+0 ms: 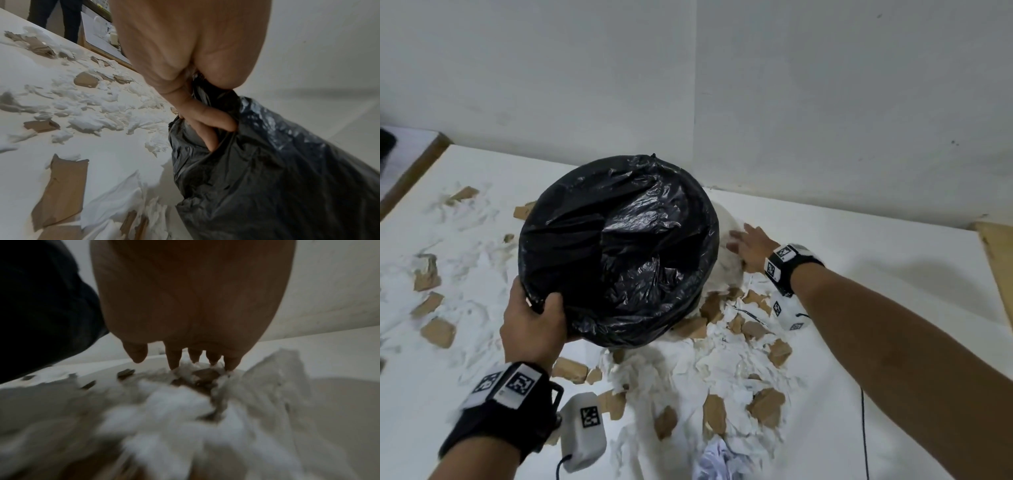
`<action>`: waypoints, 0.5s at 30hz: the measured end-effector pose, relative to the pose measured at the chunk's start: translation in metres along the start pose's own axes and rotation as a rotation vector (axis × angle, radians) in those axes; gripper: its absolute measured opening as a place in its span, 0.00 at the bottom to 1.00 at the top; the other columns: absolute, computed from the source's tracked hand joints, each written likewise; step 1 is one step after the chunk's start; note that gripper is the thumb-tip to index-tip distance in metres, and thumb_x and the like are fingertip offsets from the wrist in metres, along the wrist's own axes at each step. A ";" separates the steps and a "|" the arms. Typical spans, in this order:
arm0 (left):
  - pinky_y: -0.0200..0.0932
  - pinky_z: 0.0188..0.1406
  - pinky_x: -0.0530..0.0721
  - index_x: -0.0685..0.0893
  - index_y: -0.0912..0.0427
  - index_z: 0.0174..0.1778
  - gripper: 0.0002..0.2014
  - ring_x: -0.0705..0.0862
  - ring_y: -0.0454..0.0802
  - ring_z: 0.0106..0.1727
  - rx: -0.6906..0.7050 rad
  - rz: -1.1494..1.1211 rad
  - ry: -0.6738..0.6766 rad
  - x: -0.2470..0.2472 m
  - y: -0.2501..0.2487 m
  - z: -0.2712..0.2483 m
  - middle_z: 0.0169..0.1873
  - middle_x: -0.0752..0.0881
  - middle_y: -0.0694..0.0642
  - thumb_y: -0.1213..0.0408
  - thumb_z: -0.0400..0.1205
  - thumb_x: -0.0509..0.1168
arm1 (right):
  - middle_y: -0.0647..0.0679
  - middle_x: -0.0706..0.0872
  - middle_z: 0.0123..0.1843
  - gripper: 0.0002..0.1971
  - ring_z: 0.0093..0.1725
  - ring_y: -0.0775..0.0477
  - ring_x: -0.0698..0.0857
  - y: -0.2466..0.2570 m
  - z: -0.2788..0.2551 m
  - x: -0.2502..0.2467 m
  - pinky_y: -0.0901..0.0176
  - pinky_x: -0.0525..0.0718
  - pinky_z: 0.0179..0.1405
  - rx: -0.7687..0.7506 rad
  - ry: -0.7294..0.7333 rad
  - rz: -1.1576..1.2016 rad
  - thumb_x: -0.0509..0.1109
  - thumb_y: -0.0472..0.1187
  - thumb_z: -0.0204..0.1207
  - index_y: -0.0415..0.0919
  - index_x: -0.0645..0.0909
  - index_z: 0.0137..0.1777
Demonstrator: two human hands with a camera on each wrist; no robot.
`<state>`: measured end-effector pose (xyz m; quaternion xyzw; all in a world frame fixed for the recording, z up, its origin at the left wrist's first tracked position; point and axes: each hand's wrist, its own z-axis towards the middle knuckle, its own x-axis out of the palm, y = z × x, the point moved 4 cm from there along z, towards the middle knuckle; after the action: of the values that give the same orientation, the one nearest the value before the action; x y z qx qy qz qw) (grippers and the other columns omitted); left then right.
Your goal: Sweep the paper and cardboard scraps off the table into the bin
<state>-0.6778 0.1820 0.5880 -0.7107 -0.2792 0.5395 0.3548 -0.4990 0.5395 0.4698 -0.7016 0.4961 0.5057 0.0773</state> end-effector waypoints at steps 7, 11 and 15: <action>0.52 0.55 0.73 0.79 0.55 0.75 0.19 0.77 0.60 0.52 0.010 0.066 0.030 -0.001 0.001 0.004 0.53 0.81 0.58 0.64 0.86 0.63 | 0.43 0.58 0.87 0.27 0.79 0.38 0.71 0.014 -0.085 0.049 0.46 0.70 0.79 -0.209 0.078 -0.113 0.55 0.57 0.86 0.46 0.71 0.80; 0.54 0.55 0.73 0.79 0.56 0.75 0.19 0.77 0.62 0.52 0.025 0.098 0.039 -0.001 0.005 0.003 0.52 0.81 0.59 0.65 0.87 0.64 | 0.46 0.60 0.87 0.30 0.85 0.43 0.60 -0.024 -0.077 0.020 0.37 0.61 0.82 -0.086 -0.117 -0.004 0.55 0.62 0.84 0.57 0.60 0.85; 0.56 0.58 0.75 0.79 0.55 0.74 0.18 0.78 0.61 0.53 0.033 0.090 0.053 0.000 0.012 0.001 0.52 0.81 0.57 0.65 0.87 0.63 | 0.48 0.48 0.89 0.34 0.88 0.45 0.47 -0.070 -0.067 0.000 0.41 0.49 0.85 0.188 -0.063 0.083 0.53 0.64 0.85 0.54 0.52 0.87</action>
<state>-0.6780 0.1754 0.5778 -0.7306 -0.2284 0.5405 0.3491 -0.4026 0.5331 0.4740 -0.6536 0.5675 0.4815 0.1376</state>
